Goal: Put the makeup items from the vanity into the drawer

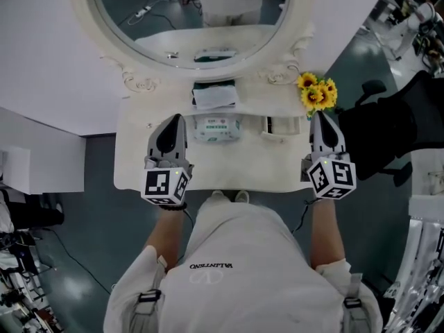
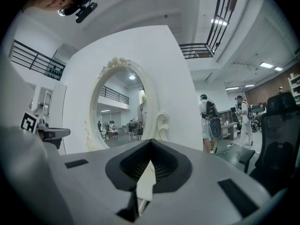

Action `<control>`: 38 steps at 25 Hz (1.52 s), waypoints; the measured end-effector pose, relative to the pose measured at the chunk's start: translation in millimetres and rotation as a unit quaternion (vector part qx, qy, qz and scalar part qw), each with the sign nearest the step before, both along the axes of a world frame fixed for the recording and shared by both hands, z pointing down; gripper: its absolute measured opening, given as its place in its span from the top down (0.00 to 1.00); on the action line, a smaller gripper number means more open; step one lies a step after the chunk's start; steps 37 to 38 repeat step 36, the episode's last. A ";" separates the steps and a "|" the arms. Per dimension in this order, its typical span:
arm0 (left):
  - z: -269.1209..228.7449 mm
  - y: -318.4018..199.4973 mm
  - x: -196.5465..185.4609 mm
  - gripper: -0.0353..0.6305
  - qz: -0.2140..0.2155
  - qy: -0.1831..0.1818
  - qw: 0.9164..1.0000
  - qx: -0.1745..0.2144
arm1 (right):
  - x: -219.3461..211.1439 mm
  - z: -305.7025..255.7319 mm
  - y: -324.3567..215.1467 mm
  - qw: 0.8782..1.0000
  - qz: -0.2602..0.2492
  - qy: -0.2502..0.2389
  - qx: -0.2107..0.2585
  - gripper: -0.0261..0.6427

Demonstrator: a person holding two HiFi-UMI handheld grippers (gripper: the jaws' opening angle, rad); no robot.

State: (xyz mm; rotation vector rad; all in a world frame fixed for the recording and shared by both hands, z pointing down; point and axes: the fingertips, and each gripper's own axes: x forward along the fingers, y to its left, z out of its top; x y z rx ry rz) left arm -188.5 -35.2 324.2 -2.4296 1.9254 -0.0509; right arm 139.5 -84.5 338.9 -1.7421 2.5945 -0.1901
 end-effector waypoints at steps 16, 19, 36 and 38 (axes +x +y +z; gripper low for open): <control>-2.4 14.2 -10.0 0.95 -0.009 0.006 1.000 0.004 | -8.3 -4.5 11.3 1.000 -0.003 -0.007 -0.006 0.95; -0.6 16.2 -11.4 0.95 -0.010 0.009 1.000 0.004 | -10.1 -4.8 12.3 1.000 -0.003 -0.005 -0.005 0.95; 2.8 24.3 -10.6 0.95 -0.002 0.010 1.000 -0.004 | -16.2 -7.3 18.8 1.000 -0.004 -0.005 -0.011 0.95; 2.8 24.3 -10.6 0.95 -0.002 0.010 1.000 -0.004 | -16.2 -7.3 18.8 1.000 -0.004 -0.005 -0.011 0.95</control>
